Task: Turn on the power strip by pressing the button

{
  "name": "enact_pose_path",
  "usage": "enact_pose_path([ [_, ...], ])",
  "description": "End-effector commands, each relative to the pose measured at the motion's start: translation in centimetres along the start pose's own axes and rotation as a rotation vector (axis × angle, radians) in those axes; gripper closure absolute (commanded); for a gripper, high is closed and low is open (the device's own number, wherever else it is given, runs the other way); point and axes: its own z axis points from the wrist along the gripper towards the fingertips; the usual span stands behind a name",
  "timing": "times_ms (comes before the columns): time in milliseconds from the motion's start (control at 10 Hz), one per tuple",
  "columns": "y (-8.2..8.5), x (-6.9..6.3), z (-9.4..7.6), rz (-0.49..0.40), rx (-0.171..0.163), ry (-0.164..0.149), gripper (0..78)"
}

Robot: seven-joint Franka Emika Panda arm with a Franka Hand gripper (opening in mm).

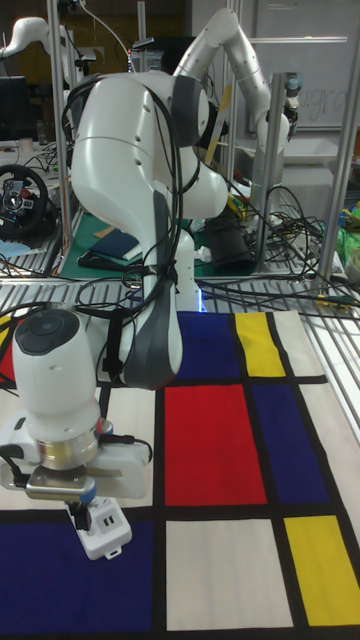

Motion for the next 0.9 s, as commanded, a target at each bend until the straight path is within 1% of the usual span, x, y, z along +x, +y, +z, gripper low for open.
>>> enact_pose_path([
  [100, -0.29, -0.05, 0.02, -0.004, 0.001, -0.004, 77.6],
  [300, -0.14, 0.41, 0.35, 0.002, 0.003, -0.005, 77.6],
  [500, -0.13, 0.41, 0.35, 0.001, 0.001, -0.005, 77.6],
  [600, -0.13, 0.41, 0.35, -0.005, 0.0, 0.006, 77.6],
  [700, -0.13, 0.41, 0.35, 0.025, 0.013, 0.009, 77.6],
  [800, -0.13, 0.41, 0.35, 0.037, 0.022, 0.026, 77.6],
  [900, -0.13, 0.41, 0.35, 0.032, 0.025, 0.057, 77.6],
])
